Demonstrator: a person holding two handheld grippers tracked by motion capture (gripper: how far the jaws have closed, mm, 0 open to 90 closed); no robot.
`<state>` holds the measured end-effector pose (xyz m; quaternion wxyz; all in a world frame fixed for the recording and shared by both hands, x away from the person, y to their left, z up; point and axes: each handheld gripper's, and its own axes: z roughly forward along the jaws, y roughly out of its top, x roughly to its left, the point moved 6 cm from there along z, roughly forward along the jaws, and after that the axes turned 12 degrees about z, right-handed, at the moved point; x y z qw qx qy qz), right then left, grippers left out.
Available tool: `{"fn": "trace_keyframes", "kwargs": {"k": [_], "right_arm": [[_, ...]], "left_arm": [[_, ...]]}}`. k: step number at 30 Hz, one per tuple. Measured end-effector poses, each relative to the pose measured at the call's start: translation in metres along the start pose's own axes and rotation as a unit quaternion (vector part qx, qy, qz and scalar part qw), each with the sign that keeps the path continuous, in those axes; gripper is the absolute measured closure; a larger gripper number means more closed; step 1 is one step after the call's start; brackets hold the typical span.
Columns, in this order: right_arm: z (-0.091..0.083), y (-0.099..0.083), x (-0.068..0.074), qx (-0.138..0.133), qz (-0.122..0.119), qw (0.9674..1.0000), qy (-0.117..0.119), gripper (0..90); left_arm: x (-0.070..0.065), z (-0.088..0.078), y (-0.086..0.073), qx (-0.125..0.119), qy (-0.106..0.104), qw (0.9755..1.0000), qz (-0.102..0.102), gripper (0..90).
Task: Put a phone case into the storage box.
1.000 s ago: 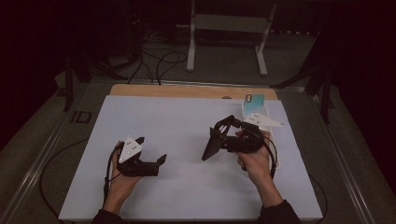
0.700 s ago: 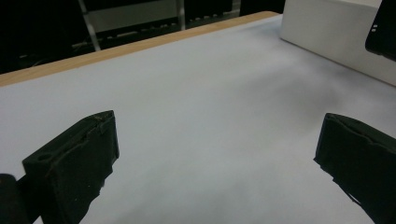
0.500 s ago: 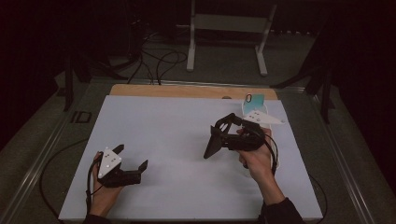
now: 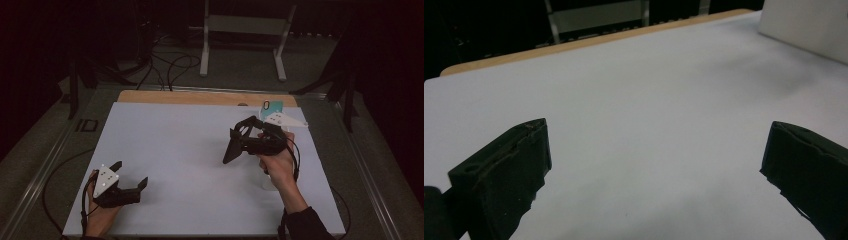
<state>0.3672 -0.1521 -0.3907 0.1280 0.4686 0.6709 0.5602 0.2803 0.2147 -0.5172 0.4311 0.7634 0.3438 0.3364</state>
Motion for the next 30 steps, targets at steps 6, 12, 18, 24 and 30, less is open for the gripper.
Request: {"fn": "trace_keyframes", "kwargs": {"k": [6, 12, 18, 24, 30], "right_arm": [[-0.002, 0.011, -0.004, -0.009, -0.001, 0.9999, -0.011, 14.3], [-0.003, 0.025, -0.011, -0.017, -0.001, 0.9995, -0.026, 14.2], [0.001, 0.034, -0.019, -0.02, 0.004, 0.9992, -0.035, 14.2], [0.005, 0.041, -0.025, -0.021, 0.0, 0.9988, -0.045, 14.2], [0.008, 0.049, -0.03, -0.023, -0.003, 0.9982, -0.055, 14.2]], "left_arm": [[0.0, -0.002, -0.004, 0.011, 0.005, 0.9999, 0.0, 0.0], [0.002, -0.003, -0.005, 0.008, 0.005, 0.9999, -0.009, 0.0], [0.002, -0.004, -0.005, 0.007, 0.004, 0.9999, -0.01, 0.0], [0.002, -0.004, -0.005, 0.008, 0.005, 0.9999, -0.012, 0.0], [0.001, -0.004, -0.005, 0.008, 0.006, 0.9999, -0.011, 0.0]]}}
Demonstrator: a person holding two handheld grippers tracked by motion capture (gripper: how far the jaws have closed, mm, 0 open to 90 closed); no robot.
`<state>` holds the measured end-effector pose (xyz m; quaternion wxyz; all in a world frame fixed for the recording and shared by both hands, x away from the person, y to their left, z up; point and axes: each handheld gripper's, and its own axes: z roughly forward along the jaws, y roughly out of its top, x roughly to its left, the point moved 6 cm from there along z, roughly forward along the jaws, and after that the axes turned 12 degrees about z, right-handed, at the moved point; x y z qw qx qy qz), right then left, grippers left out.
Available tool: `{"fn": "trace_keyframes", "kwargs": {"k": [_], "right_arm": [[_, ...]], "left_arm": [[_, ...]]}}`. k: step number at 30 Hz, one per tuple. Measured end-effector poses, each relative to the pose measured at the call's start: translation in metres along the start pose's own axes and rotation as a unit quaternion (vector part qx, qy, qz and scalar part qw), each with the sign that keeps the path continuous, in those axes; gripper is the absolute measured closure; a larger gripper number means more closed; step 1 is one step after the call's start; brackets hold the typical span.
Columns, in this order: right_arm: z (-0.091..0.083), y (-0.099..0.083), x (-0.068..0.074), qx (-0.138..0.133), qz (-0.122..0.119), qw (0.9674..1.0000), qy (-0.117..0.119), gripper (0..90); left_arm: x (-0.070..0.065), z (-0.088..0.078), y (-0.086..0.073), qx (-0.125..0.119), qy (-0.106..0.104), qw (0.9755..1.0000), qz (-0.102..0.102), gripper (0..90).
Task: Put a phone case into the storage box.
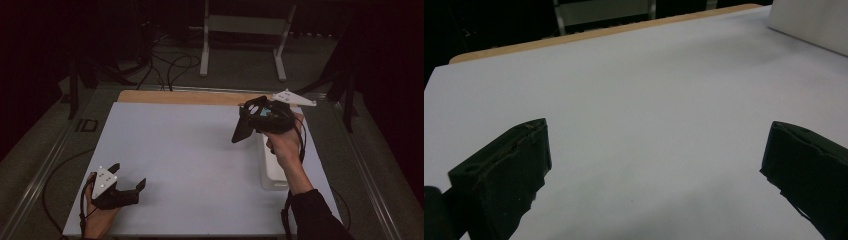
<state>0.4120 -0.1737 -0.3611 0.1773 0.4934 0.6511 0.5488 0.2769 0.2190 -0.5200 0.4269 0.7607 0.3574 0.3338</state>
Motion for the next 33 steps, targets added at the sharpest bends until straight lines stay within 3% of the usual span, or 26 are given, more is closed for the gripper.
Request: {"fn": "trace_keyframes", "kwargs": {"k": [33], "right_arm": [[0.009, 0.02, -0.03, -0.013, 0.008, 0.9989, -0.043, 14.3]], "left_arm": [[0.0, -0.001, 0.001, -0.003, 0.003, 1.0, -0.002, 0.0]]}}
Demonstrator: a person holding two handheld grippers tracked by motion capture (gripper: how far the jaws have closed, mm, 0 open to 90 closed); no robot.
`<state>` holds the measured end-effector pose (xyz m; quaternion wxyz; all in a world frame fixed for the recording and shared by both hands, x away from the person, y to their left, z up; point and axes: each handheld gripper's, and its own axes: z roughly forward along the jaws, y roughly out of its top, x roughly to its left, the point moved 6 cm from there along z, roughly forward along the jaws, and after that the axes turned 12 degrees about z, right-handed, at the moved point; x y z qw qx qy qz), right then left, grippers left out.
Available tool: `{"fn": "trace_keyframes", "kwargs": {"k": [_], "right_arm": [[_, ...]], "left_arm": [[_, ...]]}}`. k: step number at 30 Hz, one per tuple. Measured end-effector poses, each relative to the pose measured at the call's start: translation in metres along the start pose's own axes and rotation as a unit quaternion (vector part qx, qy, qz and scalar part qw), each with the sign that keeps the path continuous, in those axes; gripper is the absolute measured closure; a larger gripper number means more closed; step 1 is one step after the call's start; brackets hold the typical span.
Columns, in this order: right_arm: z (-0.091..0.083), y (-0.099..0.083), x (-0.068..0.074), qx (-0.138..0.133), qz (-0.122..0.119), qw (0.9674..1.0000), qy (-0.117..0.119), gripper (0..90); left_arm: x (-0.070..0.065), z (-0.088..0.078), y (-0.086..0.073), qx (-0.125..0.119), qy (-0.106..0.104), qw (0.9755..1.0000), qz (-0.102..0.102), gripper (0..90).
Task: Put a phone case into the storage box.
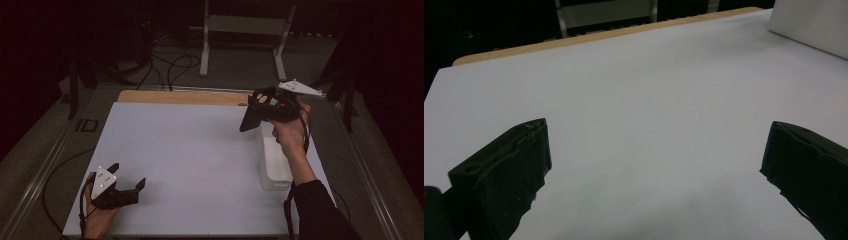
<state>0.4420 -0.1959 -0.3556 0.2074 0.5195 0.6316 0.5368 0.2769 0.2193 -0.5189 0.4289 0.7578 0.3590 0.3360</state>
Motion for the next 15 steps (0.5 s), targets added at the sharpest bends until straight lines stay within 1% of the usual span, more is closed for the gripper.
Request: {"fn": "trace_keyframes", "kwargs": {"k": [1, 4, 15], "right_arm": [[0.001, 0.001, -0.002, -0.001, 0.001, 1.0, -0.005, 14.3], [0.002, 0.003, -0.005, -0.001, 0.002, 0.9999, -0.012, 14.3], [0.005, 0.005, -0.016, -0.002, 0.011, 0.9995, -0.03, 14.4]], "left_arm": [[0.0, 0.0, 0.0, 0.001, 0.0, 1.0, 0.001, 0.0], [-0.001, 0.0, 0.0, 0.001, -0.001, 1.0, 0.001, 0.0], [-0.001, 0.0, 0.001, -0.002, 0.0, 1.0, -0.001, 0.0]]}}
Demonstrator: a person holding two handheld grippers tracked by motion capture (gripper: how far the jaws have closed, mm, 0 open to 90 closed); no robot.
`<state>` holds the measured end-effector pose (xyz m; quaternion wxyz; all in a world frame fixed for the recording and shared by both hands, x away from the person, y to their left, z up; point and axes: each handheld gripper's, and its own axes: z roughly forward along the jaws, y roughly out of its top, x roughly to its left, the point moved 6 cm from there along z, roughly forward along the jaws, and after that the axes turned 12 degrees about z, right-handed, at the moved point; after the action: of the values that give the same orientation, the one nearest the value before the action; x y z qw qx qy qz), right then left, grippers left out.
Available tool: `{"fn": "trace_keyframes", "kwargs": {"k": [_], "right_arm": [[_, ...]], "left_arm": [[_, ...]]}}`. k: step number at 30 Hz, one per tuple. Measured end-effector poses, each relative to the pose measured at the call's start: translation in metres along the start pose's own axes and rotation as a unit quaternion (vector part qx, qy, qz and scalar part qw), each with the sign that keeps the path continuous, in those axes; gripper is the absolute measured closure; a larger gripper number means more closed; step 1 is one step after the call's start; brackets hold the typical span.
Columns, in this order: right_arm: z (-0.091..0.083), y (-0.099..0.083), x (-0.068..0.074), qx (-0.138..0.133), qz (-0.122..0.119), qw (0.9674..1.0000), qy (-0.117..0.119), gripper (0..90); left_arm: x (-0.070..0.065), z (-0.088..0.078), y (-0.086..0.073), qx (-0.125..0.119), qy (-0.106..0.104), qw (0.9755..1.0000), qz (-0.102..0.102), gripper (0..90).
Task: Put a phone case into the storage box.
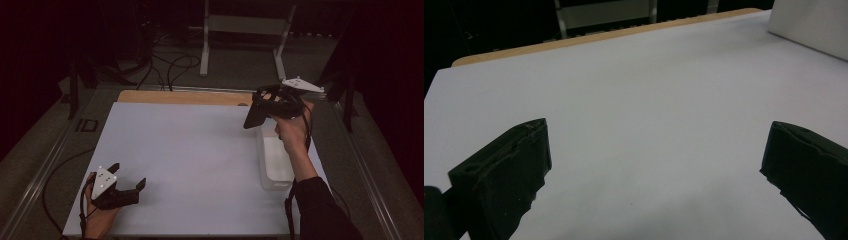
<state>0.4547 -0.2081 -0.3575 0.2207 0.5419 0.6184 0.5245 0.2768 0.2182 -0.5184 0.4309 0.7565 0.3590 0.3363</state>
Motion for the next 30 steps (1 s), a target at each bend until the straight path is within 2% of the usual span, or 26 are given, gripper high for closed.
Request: {"fn": "trace_keyframes", "kwargs": {"k": [21, 22, 30], "right_arm": [[0.005, 0.005, -0.015, 0.006, 0.001, 0.9995, -0.03, 14.3], [0.005, 0.006, -0.02, 0.006, 0.004, 0.9993, -0.038, 14.3], [0.004, 0.008, -0.03, 0.008, 0.006, 0.9986, -0.052, 14.3]], "left_arm": [[0.0, 0.0, 0.0, 0.0, 0.0, 1.0, 0.0, 0.0], [0.0, 0.0, 0.0, 0.0, 0.0, 1.0, -0.001, 0.0], [0.0, 0.0, 0.0, -0.001, 0.0, 1.0, 0.0, 0.0]]}}
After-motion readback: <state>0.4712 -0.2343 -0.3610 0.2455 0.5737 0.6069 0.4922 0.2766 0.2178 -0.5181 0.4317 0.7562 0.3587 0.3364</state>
